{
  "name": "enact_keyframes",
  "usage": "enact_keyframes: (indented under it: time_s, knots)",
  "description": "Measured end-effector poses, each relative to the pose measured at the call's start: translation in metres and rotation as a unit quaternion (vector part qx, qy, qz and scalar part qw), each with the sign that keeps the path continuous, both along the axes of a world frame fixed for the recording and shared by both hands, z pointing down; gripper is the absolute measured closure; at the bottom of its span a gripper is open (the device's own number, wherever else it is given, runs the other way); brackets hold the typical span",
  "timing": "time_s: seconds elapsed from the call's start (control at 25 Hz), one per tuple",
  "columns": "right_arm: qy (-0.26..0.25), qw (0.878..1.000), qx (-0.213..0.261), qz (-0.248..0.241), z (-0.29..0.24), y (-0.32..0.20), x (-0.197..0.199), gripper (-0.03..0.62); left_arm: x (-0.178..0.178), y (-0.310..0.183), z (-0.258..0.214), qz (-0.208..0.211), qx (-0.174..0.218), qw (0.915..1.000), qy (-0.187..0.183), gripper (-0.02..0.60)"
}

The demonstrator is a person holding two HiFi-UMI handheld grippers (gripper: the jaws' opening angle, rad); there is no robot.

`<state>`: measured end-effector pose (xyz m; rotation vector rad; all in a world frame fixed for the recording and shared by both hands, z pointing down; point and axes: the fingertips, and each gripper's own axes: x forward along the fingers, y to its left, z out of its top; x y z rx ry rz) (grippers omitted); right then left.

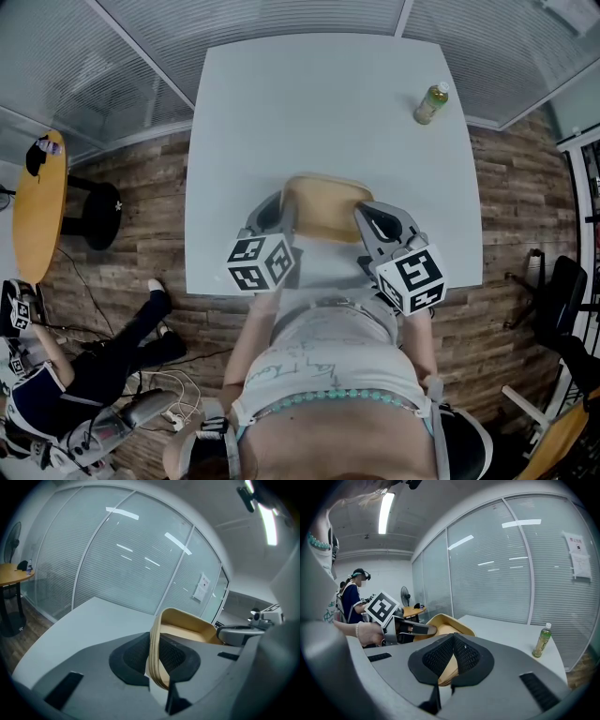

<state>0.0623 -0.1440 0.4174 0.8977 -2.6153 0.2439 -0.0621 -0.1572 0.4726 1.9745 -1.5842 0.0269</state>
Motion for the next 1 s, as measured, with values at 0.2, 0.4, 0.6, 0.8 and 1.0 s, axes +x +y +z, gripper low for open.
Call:
enact_keyframes:
  time_s: [0.2,0.4,0.6,0.8,1.0]
  knots:
    - [0.002,1.000,-0.001,0.001,0.001,0.000,0.000,0.594,0.000,0.000,0.000,-0.001,0.000,1.0000,0.000,0.549]
    - [0.003,1.000,-0.002,0.001,0.001,0.000,0.001,0.594,0.000,0.000,-0.001,-0.001,0.000,1.0000,0.000,0.549]
    - [-0.014,1.000,0.000,0.014,-0.001,-0.002,0.002,0.594,-0.003,0.001,0.003,-0.004,-0.004,1.0000,-0.001,0.549]
    - [-0.030,0.999,0.012,0.018,-0.010,-0.007,0.001,0.594,-0.005,-0.003,0.006,-0.008,-0.007,0.9999,-0.003,0.549]
    - [-0.031,0.999,0.016,0.019,-0.010,-0.008,0.001,0.594,-0.003,-0.003,0.010,-0.009,-0.009,0.9999,-0.002,0.549]
